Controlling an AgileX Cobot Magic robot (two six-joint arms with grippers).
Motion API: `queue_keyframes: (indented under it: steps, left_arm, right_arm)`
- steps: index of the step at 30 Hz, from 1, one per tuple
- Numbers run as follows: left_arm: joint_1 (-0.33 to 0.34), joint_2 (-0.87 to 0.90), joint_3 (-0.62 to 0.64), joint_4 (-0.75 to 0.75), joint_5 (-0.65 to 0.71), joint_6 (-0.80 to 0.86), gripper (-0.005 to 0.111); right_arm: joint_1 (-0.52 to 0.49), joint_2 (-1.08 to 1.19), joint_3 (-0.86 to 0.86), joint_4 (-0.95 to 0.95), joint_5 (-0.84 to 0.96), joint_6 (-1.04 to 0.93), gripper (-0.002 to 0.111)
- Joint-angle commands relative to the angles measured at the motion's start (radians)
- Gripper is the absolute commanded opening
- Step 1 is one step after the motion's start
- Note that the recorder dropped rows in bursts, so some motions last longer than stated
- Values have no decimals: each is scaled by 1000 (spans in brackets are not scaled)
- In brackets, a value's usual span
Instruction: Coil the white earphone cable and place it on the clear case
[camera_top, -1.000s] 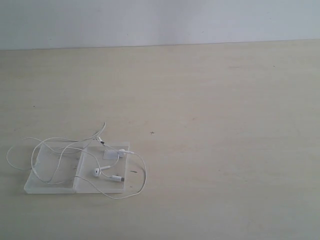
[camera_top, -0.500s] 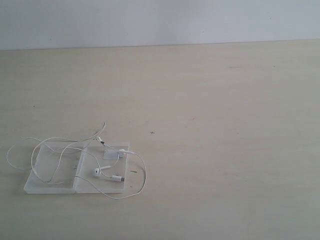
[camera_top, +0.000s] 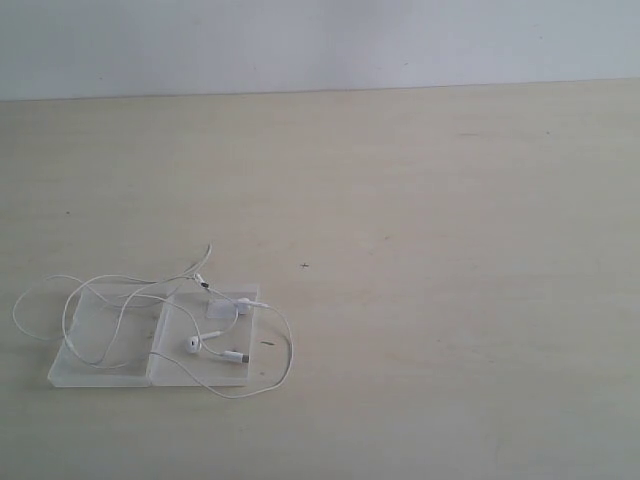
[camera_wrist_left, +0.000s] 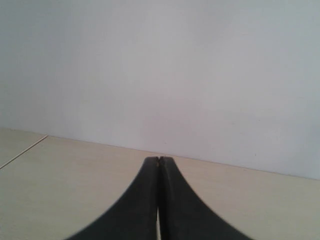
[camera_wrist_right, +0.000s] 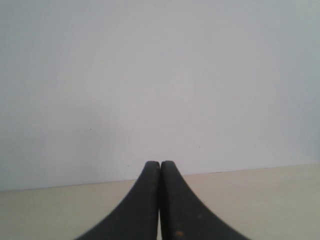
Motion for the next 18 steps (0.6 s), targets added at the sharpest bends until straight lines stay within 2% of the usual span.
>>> queue_keyframes:
  steps: [1, 6, 18]
  left_arm:
    - [-8, -4, 4, 3, -2, 0, 0]
    - [-8, -4, 4, 3, -2, 0, 0]
    - [-8, -4, 4, 3, -2, 0, 0]
  right_arm:
    - [-34, -7, 5, -3, -4, -1, 0]
    - [-75, -7, 5, -3, -4, -1, 0]
    - [-75, -7, 5, -3, -4, -6, 0]
